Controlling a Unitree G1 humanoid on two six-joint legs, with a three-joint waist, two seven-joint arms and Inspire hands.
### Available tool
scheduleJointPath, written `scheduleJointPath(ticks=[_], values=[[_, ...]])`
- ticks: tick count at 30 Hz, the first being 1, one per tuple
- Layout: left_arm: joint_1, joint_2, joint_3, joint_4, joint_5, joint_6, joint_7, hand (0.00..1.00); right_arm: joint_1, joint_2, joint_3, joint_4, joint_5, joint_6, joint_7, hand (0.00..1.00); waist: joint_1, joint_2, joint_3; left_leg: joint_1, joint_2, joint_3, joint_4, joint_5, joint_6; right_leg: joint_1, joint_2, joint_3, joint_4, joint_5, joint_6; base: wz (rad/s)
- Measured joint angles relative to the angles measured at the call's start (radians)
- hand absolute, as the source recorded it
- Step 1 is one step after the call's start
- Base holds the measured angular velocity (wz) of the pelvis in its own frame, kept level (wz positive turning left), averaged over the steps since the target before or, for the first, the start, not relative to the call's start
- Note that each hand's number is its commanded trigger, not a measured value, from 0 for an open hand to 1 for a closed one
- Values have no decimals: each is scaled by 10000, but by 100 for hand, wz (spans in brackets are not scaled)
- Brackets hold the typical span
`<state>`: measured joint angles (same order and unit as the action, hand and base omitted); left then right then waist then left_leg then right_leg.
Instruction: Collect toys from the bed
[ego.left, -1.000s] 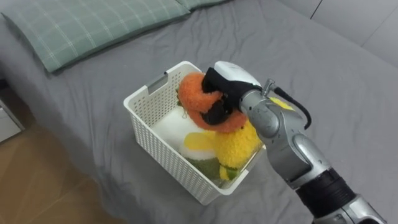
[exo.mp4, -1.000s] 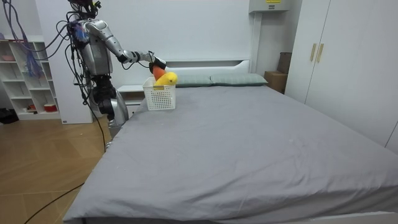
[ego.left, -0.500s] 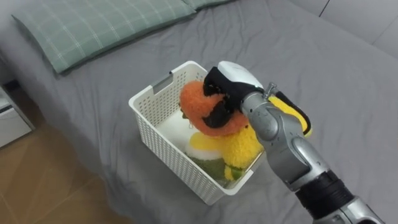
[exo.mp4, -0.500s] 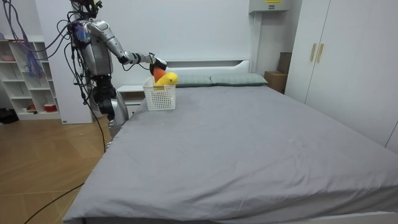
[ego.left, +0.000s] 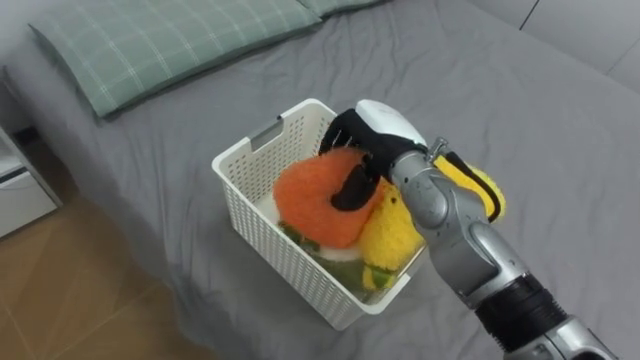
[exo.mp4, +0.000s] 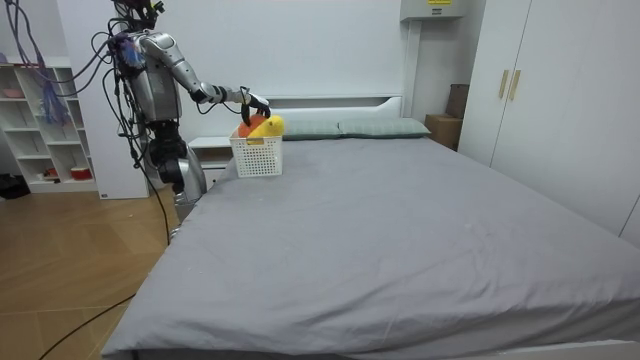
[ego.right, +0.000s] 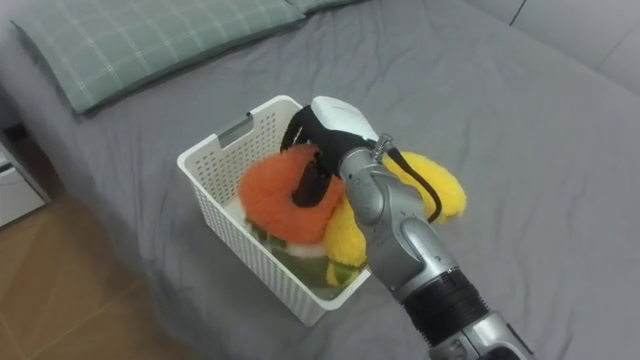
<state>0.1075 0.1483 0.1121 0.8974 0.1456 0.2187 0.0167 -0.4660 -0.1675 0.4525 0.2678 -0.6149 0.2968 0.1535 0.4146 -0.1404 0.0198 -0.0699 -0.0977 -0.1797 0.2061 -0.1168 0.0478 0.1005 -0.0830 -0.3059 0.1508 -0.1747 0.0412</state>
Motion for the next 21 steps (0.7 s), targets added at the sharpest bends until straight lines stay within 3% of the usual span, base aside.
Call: scheduleJointPath(ticks=[21], values=[[253, -20, 23, 248, 28, -69, 676, 0, 0, -268, -106, -105, 447, -388, -1012, 0, -52, 28, -18, -3, -1, 45, -3, 0, 1, -17, 0, 48, 10, 0, 0, 0]])
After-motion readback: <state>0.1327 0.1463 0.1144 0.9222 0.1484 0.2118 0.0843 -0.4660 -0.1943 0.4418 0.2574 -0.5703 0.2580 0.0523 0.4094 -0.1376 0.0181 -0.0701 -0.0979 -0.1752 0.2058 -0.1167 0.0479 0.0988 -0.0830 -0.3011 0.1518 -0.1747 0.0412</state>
